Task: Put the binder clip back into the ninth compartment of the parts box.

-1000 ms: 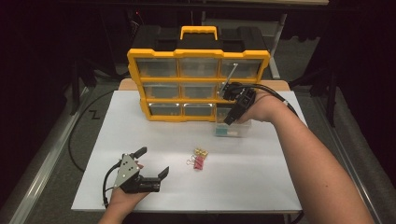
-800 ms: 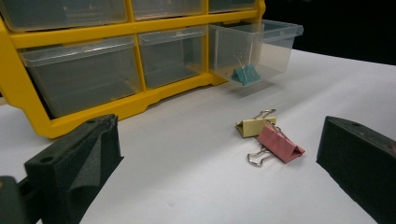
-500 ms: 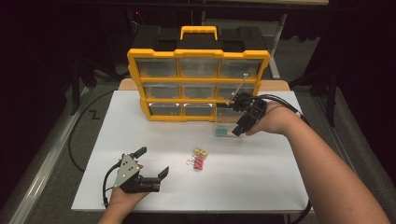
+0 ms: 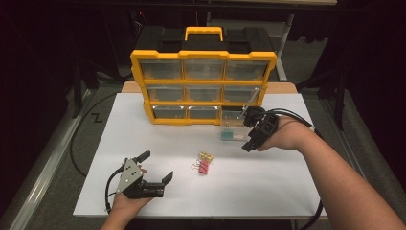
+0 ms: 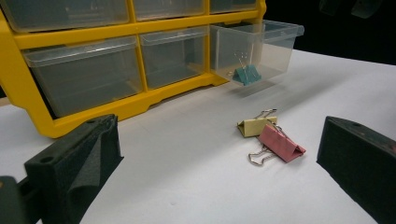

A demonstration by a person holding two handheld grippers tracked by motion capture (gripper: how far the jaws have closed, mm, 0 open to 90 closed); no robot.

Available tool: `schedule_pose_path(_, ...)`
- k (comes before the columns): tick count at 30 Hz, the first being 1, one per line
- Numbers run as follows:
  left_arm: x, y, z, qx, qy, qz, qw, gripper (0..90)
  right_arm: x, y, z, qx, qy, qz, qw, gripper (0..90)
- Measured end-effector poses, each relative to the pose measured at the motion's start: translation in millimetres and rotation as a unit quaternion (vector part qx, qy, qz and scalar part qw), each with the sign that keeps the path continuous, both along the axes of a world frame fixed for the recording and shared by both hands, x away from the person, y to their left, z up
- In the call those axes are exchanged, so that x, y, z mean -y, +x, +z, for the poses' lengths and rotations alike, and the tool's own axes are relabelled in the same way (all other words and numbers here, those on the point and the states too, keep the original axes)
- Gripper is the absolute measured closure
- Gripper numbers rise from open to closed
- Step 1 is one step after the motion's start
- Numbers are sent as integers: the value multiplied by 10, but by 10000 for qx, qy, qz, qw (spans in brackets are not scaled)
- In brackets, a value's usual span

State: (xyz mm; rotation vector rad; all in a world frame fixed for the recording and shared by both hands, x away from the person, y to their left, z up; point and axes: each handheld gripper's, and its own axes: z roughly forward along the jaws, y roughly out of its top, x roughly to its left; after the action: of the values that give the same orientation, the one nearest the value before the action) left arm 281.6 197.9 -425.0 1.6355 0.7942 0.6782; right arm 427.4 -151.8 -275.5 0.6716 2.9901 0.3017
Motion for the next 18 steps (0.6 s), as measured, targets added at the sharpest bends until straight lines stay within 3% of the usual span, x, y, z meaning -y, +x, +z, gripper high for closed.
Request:
schedule_pose_path(8,-2,-3,2,3,-4,-5,10000,2,37,-115,-111,-22,-56,4,10000,407)
schedule_pose_path(18,-3,-4,4,7,-2,-1,10000,2,68,-259,-393,-212,-133,87,9997,333)
